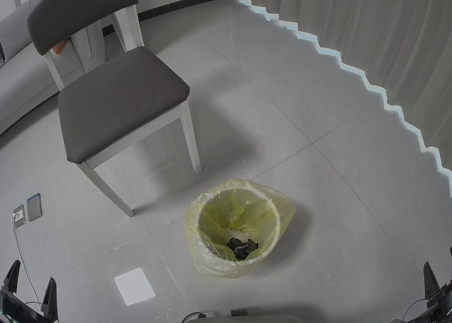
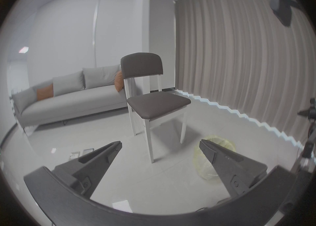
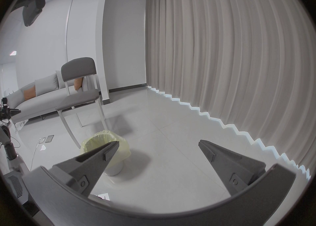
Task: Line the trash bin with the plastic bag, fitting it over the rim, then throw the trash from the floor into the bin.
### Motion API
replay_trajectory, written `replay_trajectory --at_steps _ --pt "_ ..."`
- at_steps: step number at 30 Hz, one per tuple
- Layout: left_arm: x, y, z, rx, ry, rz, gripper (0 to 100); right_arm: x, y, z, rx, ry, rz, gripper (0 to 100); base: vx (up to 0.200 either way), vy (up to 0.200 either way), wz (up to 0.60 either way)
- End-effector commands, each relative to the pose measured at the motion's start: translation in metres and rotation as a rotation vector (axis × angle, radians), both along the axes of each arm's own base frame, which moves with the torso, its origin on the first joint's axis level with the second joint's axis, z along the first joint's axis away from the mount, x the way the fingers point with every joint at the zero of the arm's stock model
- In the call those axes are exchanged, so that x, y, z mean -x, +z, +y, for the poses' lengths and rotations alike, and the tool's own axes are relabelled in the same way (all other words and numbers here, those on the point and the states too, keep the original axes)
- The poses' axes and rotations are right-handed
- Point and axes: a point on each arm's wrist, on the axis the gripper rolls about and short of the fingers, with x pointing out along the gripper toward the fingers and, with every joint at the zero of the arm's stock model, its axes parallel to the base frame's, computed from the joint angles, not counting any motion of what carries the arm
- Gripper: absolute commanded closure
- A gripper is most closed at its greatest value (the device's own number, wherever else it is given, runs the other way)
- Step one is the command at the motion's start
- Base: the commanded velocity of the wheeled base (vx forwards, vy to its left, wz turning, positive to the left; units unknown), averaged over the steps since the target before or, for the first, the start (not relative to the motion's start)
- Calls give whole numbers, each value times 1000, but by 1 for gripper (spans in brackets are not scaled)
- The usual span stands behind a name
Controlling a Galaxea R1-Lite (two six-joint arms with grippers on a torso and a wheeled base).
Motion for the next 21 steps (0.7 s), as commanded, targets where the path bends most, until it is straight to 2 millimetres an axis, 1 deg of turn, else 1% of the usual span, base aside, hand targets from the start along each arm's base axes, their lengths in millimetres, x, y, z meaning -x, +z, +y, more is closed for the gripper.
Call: replay_trajectory --at_steps 1,9,14,17,19,21 --pt "0 -7 0 62 -5 26 0 -1 -5 0 -6 -7 13 0 0 0 0" --pt "0 -7 0 57 -5 27 0 -1 -5 0 29 4 14 0 0 0 0" --pt "0 -6 0 48 -16 11 0 -1 -5 2 97 82 10 0 0 0 0" --pt "0 -6 0 46 -14 11 0 -1 -5 2 66 89 11 0 0 0 0" --pt "0 -6 0 45 -14 11 0 -1 -5 1 5 65 15 0 0 0 0" --pt "0 -6 0 45 -14 11 0 -1 -5 0 -11 13 14 0 0 0 0"
